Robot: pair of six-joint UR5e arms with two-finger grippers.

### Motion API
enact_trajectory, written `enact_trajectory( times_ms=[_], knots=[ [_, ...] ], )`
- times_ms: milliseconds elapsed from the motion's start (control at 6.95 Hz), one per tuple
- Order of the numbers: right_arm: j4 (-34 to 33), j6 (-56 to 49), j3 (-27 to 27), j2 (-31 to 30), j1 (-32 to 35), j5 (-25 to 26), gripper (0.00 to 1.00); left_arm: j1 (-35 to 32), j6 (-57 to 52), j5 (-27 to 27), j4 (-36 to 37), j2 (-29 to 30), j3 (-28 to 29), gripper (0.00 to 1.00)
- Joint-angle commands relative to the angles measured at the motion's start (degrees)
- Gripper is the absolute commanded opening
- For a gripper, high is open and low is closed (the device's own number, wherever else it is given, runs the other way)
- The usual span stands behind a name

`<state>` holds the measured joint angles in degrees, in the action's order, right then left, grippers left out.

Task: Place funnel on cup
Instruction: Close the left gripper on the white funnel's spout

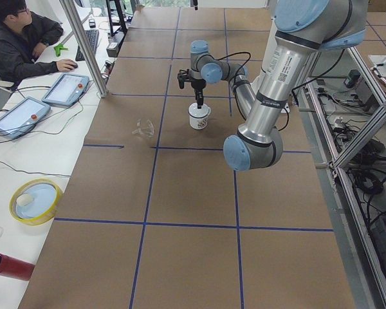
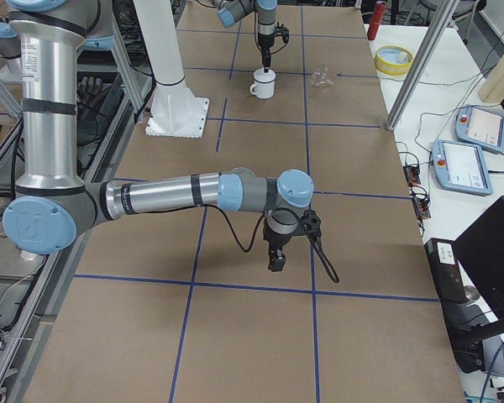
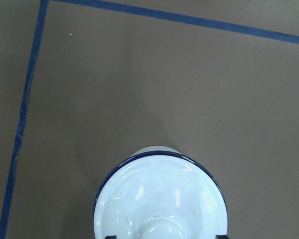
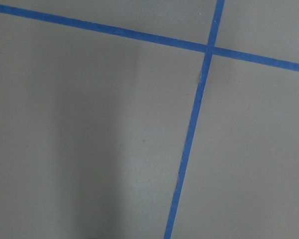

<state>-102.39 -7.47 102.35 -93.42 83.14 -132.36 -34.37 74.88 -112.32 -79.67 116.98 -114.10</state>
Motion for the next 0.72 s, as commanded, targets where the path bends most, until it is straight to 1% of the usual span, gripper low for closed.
enact_trajectory(
  times_ms=[0,144,288,432,575],
  knots=[
    [0.0,0.0,0.0,0.0,0.0,0.0,1.00,0.0,0.1,0.0,-0.4,0.0,0.1,0.70],
    [0.0,0.0,0.0,0.0,0.0,0.0,1.00,0.0,0.1,0.0,-0.4,0.0,0.2,0.62],
    [0.0,0.0,0.0,0.0,0.0,0.0,1.00,0.0,0.2,0.0,-0.4,-0.1,0.1,0.48],
    [0.0,0.0,0.0,0.0,0.0,0.0,1.00,0.0,0.2,0.0,-0.4,-0.1,0.0,0.37],
    [0.0,0.0,0.0,0.0,0.0,0.0,1.00,0.0,0.2,0.0,-0.3,-0.1,-0.3,0.35]
  ],
)
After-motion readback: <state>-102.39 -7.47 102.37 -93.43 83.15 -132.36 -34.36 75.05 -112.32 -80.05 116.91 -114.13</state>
